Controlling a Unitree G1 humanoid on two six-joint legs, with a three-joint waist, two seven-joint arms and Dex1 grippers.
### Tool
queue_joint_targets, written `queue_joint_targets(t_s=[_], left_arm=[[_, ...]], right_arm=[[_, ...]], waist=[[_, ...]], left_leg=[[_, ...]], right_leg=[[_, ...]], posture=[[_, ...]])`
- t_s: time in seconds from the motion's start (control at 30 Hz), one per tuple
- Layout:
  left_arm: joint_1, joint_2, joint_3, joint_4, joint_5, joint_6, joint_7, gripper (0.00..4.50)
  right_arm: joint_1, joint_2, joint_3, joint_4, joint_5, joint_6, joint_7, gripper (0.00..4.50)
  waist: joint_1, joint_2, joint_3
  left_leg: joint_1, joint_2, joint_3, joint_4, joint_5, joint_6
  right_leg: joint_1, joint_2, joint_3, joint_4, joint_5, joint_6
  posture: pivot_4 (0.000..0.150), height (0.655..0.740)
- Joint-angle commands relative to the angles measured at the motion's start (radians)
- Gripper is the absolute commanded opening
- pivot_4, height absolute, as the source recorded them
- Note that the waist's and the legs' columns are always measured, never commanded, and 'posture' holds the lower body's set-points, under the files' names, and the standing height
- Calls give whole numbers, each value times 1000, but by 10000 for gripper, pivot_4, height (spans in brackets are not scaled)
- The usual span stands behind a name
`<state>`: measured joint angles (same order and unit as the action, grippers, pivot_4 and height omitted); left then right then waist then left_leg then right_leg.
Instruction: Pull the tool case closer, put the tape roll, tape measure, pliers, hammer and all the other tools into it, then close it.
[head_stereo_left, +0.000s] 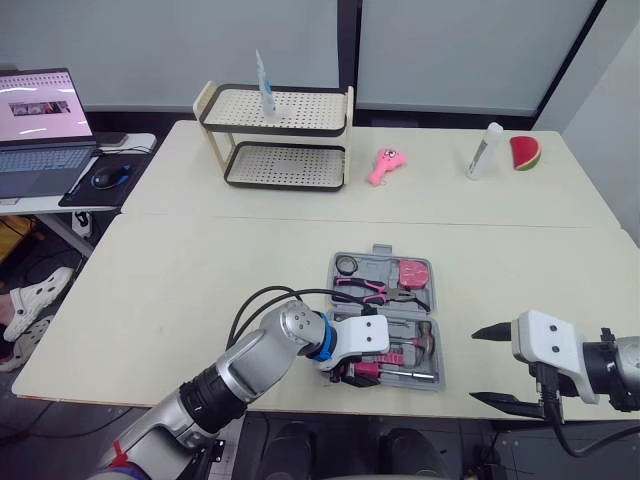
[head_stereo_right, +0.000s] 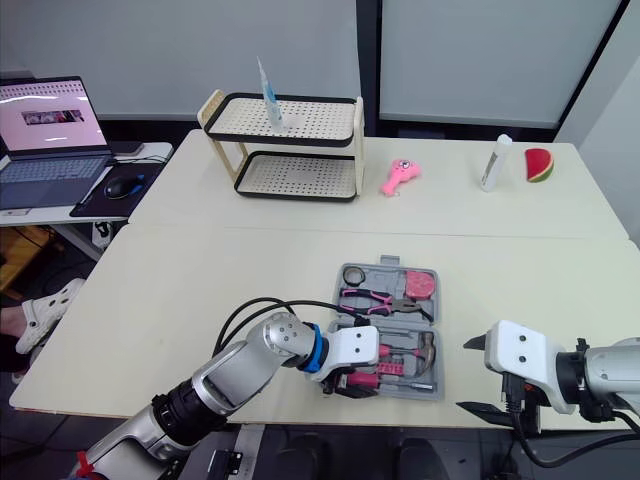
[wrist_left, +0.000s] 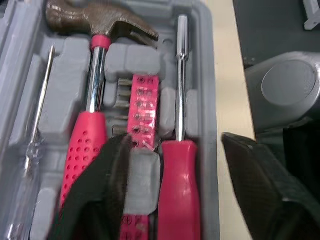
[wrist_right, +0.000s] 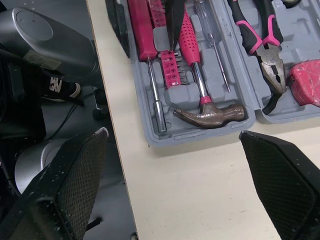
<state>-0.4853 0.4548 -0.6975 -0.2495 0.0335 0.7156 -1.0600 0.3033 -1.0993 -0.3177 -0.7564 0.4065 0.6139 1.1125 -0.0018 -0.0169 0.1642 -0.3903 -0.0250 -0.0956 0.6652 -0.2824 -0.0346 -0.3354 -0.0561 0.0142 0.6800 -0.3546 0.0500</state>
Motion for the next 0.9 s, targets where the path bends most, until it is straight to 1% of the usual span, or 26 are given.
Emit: queue_joint_targets(t_s=[0.03,0.07,0.27,0.37,0.43,0.57,0.77,0.9], left_arm=[[-23,-5,71,-68,-50,19,0,42145],[-28,-7,98,-79,-74,29,-1,44610],[-28,17,226,-90,-206,-45,-50,44610],[-19,96,202,-65,-212,-132,-143,38985],[-15,121,175,-40,-192,-175,-162,33075],[-2,127,127,17,-141,-239,-156,19714],[17,98,63,107,-56,-297,-118,950],[26,82,45,150,-19,-318,-102,432]], right_arm=[[-5,-12,-6,-8,-1,-11,4,45000],[-5,-11,-7,-8,-1,-11,4,45000],[-6,-8,-10,-8,2,-8,0,45000],[-8,-5,-5,-8,1,-8,-5,45000],[-12,-3,0,-9,2,-7,-9,45000],[-16,-2,4,-8,3,-6,-11,45000],[-22,0,14,-17,8,-1,-20,45000],[-23,-1,16,-17,12,-2,-23,45000]], waist=[[0,0,0],[0,0,0],[0,0,0],[-2,0,0],[-1,0,0],[0,0,0],[0,0,0],[0,0,0]], left_leg=[[0,0,0,0,0,0],[0,0,0,0,0,0],[0,0,0,0,0,0],[0,0,0,0,0,0],[1,0,0,0,0,0],[0,0,0,0,0,0],[0,0,0,0,0,0],[0,0,0,0,0,0]], right_leg=[[0,0,0,0,0,0],[0,0,0,0,0,0],[0,0,0,0,0,0],[0,0,0,0,0,0],[0,0,0,0,0,0],[0,0,0,0,0,0],[0,0,0,0,0,0],[0,0,0,0,0,0]], posture=[[1500,7290],[1500,7290],[1500,7290],[1500,7290],[1500,7290],[1500,7290],[1500,7290],[1500,7290]])
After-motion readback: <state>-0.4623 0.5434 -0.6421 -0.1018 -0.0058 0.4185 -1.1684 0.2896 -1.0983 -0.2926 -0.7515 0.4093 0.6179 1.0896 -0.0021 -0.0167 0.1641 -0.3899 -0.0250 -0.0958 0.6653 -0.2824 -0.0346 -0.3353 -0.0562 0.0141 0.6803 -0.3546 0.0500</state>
